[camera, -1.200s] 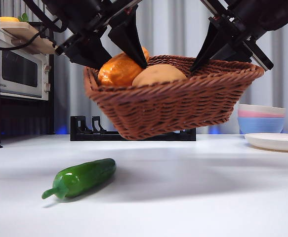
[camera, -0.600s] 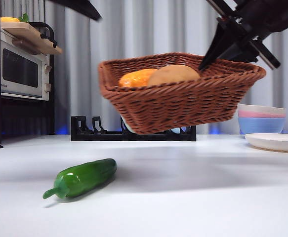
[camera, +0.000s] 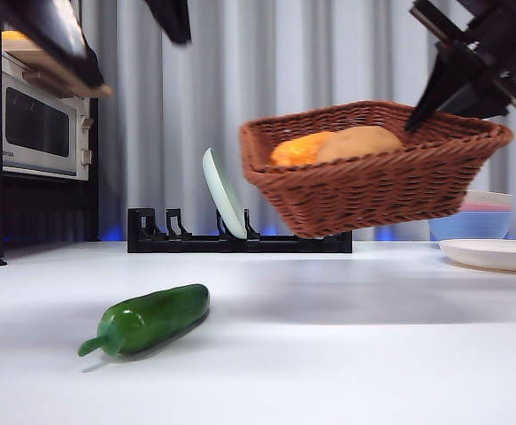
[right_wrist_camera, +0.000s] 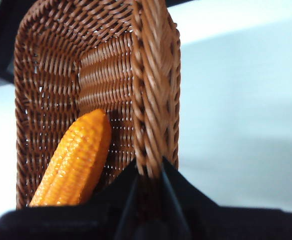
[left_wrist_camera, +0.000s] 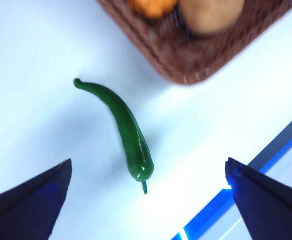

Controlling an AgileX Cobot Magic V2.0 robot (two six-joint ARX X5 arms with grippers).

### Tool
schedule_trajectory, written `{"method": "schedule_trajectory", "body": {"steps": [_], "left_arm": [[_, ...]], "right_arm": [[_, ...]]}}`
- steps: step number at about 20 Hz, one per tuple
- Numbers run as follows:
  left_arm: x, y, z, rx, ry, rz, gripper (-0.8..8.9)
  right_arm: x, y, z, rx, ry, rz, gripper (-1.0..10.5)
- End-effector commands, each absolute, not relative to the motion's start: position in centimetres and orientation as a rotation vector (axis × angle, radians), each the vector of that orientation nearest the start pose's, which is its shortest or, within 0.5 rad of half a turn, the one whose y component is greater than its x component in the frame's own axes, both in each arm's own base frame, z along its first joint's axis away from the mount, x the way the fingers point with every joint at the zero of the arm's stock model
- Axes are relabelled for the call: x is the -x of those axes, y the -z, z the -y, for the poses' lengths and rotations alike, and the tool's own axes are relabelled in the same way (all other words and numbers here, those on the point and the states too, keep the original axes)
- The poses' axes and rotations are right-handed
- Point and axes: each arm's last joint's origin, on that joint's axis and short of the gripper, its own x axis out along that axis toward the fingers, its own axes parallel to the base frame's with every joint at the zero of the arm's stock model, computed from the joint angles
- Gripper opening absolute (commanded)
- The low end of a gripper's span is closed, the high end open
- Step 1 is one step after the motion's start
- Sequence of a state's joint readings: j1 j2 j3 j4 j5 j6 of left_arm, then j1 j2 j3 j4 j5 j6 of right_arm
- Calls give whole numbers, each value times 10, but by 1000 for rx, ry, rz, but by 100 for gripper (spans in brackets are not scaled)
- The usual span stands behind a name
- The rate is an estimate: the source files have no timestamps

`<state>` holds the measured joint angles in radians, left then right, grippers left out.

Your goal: Pick up the basket,pick up the corn from the table,pick up the potato from the table,pick up the cucumber from the table,put all items into the basket

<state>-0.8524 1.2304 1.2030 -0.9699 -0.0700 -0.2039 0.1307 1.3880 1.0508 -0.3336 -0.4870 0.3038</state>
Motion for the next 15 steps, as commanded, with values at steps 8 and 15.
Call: {"method": "schedule_trajectory", "body": {"steps": [8, 15], "left_arm": [[-168, -235, 188, -286, 563, -1059, 530], [-190, -197, 206, -294, 537, -1095, 529]], "right_arm": [[-294, -286, -34, -446, -452, -717, -16], [-294, -286, -34, -452, -465, -719, -16]]}}
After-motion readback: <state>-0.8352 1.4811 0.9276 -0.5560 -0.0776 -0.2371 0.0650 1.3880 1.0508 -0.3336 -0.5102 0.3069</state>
